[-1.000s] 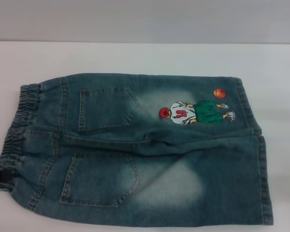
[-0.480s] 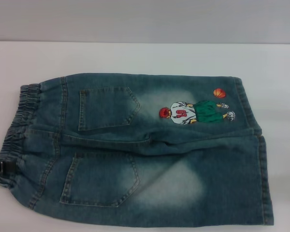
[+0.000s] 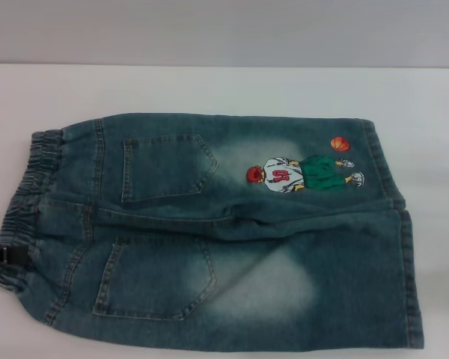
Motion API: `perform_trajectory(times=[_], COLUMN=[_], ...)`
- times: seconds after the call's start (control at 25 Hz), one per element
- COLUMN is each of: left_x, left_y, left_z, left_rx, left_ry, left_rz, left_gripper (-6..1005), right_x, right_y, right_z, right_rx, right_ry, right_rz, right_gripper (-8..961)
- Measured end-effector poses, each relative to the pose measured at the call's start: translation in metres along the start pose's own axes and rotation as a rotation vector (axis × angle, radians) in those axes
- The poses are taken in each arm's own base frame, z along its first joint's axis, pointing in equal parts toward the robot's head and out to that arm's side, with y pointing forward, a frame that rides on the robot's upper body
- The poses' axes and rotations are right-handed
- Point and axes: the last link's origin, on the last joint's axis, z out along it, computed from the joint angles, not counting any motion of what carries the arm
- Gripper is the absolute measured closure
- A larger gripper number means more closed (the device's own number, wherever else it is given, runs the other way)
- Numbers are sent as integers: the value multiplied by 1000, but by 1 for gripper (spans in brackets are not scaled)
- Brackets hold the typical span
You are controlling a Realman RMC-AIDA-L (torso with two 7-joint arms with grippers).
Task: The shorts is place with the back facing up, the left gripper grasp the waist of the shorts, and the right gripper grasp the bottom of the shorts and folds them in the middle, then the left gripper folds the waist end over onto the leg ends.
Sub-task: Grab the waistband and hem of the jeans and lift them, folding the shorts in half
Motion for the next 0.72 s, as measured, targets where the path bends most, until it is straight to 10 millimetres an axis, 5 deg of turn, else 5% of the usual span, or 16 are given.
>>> perform_trajectory(times=[0.72], left_x=[3], left_y=[-2], left_z=[5], left_rx=[34], left_ry=[-47], left_rz=[28], left_gripper=[216], right_x=[4], right_y=[0], right_z=[4], right_rx=[13], right_ry=[20], right_rz=[3], right_gripper=[249])
